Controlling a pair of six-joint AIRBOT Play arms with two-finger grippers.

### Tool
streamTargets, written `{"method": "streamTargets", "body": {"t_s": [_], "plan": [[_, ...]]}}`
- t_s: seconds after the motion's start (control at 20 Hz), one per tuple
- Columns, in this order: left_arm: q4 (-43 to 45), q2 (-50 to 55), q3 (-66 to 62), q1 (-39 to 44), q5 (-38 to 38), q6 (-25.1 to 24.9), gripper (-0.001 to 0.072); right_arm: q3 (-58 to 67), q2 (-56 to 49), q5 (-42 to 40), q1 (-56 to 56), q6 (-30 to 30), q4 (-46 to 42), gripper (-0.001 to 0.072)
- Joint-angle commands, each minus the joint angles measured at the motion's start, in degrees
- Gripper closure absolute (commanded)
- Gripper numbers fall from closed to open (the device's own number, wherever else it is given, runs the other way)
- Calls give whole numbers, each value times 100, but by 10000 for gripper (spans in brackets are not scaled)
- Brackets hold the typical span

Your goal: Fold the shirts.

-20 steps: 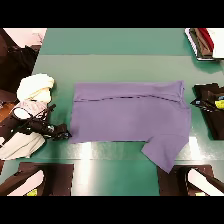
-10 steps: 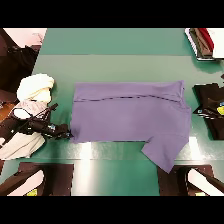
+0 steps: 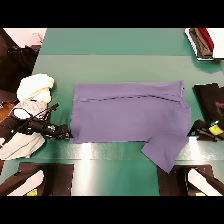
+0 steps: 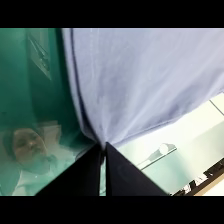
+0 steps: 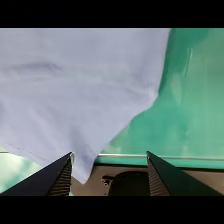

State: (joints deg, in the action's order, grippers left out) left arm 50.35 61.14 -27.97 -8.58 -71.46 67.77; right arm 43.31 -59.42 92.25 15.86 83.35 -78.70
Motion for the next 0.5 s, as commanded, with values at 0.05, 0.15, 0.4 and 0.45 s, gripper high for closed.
{"method": "streamTargets", "body": {"t_s": [0.05,0.15,0.4,0.45], "plan": [[-72,-4,-2,-4,55,-44,684,-1001,111,-317,2,181,-37,186],[-138,-2,-2,-4,55,-74,684,-1228,-20,-507,-59,236,-28,234],[-153,-4,-2,-4,50,-76,684,-1384,-374,-1132,-540,345,262,286],[-153,-4,-2,-4,50,-74,684,-1384,-385,-1196,-623,345,254,291]]}}
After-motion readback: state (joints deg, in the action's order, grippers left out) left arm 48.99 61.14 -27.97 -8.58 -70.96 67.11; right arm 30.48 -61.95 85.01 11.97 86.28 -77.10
